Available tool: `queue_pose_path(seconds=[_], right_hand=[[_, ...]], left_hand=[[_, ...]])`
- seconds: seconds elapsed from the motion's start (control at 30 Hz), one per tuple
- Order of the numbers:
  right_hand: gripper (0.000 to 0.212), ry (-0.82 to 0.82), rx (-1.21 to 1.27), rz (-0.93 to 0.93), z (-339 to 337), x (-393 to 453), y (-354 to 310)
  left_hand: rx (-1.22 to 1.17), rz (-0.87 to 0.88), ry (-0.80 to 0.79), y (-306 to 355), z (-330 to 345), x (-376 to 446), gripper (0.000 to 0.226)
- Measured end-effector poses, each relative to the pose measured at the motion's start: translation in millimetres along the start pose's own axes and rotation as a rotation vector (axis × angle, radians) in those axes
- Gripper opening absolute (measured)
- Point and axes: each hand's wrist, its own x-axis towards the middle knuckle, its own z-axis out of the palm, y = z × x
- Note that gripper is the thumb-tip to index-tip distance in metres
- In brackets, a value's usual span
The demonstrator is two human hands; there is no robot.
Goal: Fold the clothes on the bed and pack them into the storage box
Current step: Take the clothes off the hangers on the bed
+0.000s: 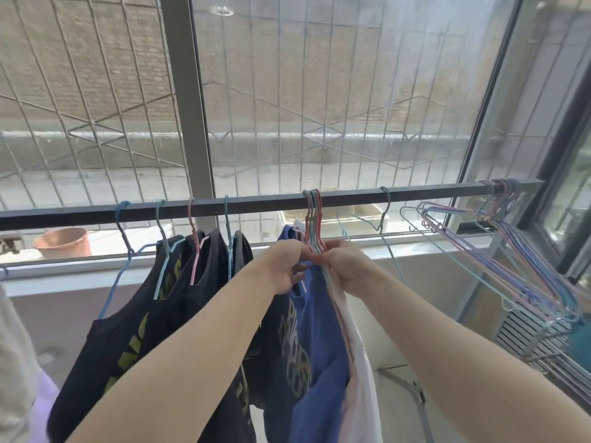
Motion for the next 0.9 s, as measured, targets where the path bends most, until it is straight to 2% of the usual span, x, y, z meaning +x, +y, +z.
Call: queue_pose_path(seconds=[0.07,0.13,0.2,0.3,0.37,0.5,0.63,0.77,0.83,0.9], right_hand=[[0.032,0.042,-0.006,-0.015,2,0,-5],[0.018,0.069,0.011,-0.049,2,-6,-18],[0.015,0.076,0.045,-0.085,-2,-15,-32],[0.022,0.008,0.028,-0.116,-5,-50,-36],[0.026,-0.057,0.037,-0.107,-10,-81,-18],[0.032,-0.138,0.009,-0.09,-22,-150,31],[0.029,-0.27,-0.086,-0.103,-39,-200,75],[0.031,-0.445,-0.128,-0.091,-57,-251,103],[0.035,-0.555,-0.171,-0.086,-67,-282,119],[0.038,-0.671,-0.244,-0.074,-74,-315,138]], left_hand=[[-0.045,0.02,-0.029,4,-1,-4,0.036],[-0.048,0.055,-0.033,17,1,-12,0.031],[0.017,0.098,-0.029,32,4,-25,0.03],[0.184,0.155,-0.038,34,4,-63,0.022],[0.201,0.181,-0.054,16,5,-96,0.021],[0.251,0.386,0.135,-39,15,-153,0.037],[0.205,0.498,0.239,-78,50,-200,0.032],[0.135,0.431,0.38,-128,95,-242,0.03],[0.053,0.37,0.427,-158,124,-272,0.037],[-0.059,0.417,0.476,-188,154,-307,0.051]])
